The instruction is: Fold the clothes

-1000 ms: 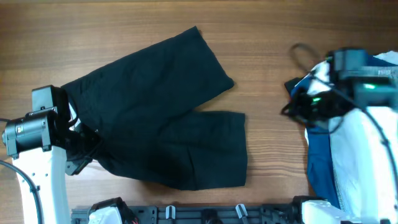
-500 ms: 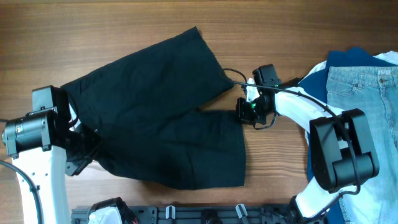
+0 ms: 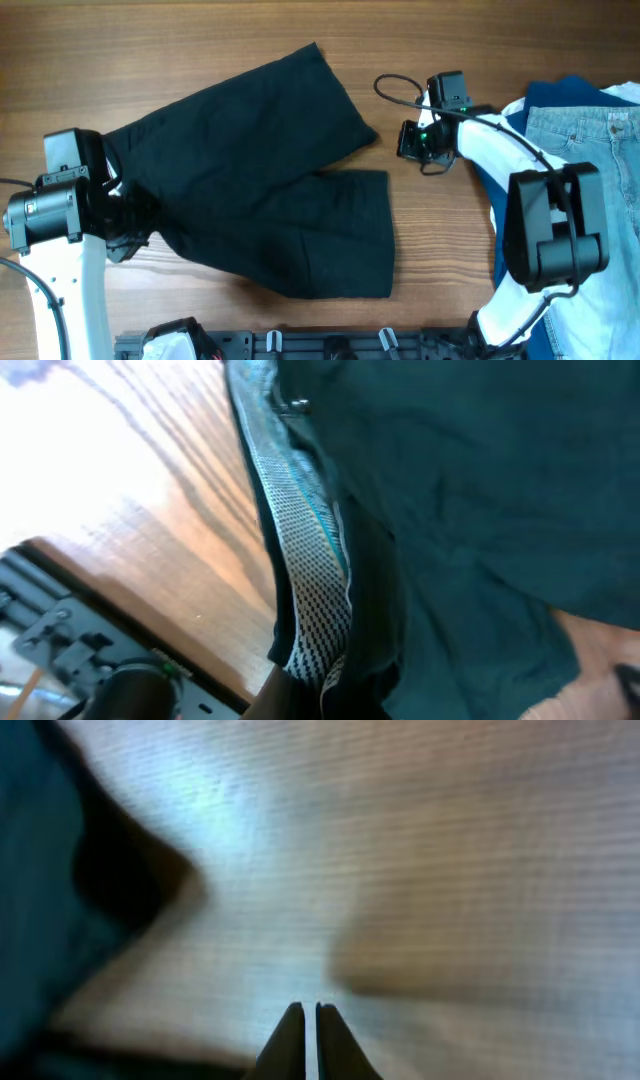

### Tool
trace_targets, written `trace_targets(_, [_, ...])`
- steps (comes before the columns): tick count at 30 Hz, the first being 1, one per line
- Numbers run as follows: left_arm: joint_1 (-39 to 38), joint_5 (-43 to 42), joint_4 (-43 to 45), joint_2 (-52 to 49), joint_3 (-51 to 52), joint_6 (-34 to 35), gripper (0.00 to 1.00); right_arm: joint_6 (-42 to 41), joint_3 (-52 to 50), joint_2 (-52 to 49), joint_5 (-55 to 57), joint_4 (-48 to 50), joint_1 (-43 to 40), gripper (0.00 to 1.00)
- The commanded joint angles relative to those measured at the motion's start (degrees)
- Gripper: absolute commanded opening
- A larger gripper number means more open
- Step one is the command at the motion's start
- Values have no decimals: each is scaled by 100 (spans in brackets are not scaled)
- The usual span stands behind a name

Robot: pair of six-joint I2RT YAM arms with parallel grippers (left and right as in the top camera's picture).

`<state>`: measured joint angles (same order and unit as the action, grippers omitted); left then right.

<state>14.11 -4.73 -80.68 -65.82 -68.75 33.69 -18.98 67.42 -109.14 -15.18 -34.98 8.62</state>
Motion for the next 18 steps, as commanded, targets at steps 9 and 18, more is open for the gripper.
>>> trace_targets(9, [-50,-1386,2124,2,-90,44,4,960,-72,1259,-1038,-2577,400,13])
trace_targets(18, [-859,-997,3477,-896,-90,37,4,636,-909,1250,-1016,-2402,1196,34])
